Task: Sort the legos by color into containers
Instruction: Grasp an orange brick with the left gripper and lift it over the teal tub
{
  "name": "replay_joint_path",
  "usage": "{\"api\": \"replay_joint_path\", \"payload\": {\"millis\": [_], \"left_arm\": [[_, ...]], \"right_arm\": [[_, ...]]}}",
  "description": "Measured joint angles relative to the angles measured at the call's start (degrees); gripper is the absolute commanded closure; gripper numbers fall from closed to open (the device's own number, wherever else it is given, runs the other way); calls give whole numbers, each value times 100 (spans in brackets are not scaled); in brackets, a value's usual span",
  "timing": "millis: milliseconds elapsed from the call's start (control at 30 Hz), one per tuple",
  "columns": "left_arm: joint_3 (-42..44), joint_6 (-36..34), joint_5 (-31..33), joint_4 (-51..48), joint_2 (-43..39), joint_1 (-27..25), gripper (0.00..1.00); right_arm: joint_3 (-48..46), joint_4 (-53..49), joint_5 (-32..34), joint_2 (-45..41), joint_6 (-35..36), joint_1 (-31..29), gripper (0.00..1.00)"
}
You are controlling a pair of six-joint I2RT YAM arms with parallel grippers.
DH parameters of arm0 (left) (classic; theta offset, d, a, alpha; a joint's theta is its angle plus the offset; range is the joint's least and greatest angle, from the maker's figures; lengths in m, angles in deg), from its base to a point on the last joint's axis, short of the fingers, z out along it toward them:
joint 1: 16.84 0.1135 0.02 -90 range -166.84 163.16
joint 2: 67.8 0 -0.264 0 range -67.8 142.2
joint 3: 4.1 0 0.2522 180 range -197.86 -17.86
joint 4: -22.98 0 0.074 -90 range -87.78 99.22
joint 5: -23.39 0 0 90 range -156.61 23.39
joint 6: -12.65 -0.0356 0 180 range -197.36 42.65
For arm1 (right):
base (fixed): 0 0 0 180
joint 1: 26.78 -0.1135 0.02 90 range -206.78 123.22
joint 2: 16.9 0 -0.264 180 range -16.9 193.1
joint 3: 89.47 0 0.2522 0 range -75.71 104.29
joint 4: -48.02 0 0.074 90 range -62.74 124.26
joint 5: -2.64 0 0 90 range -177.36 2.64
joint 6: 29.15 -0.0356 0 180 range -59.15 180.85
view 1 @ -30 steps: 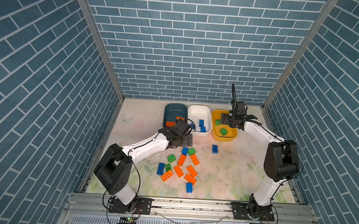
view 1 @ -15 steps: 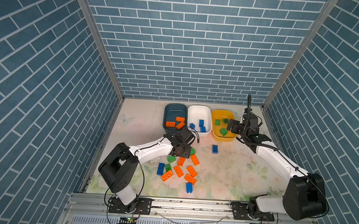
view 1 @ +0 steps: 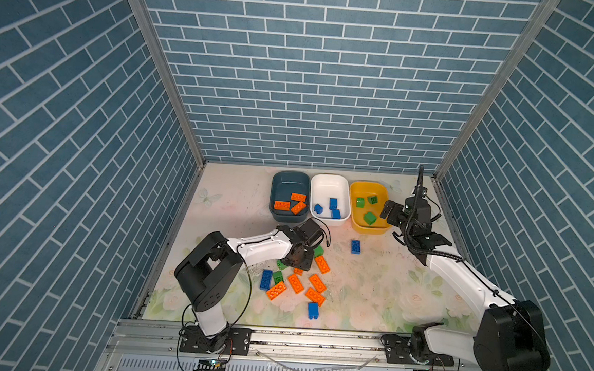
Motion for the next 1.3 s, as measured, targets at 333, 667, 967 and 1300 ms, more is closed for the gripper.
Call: {"api": "replay_joint_path", "payload": {"millis": [333, 667, 967, 1300], "left_arm": [[-7, -11, -83, 83, 195, -24, 69], [11, -13, 175, 116, -339, -35, 72], [-640, -37, 566, 164, -726, 339, 72], [-2098, 70, 734, 232, 243, 1226, 70]], "right_arm": [[0, -66, 227, 0, -151, 2, 1], [0, -238, 195, 0, -269, 50, 1], [0, -254, -70, -37, -269, 50, 1], [-170, -107, -273, -529, -258, 50, 1]]}}
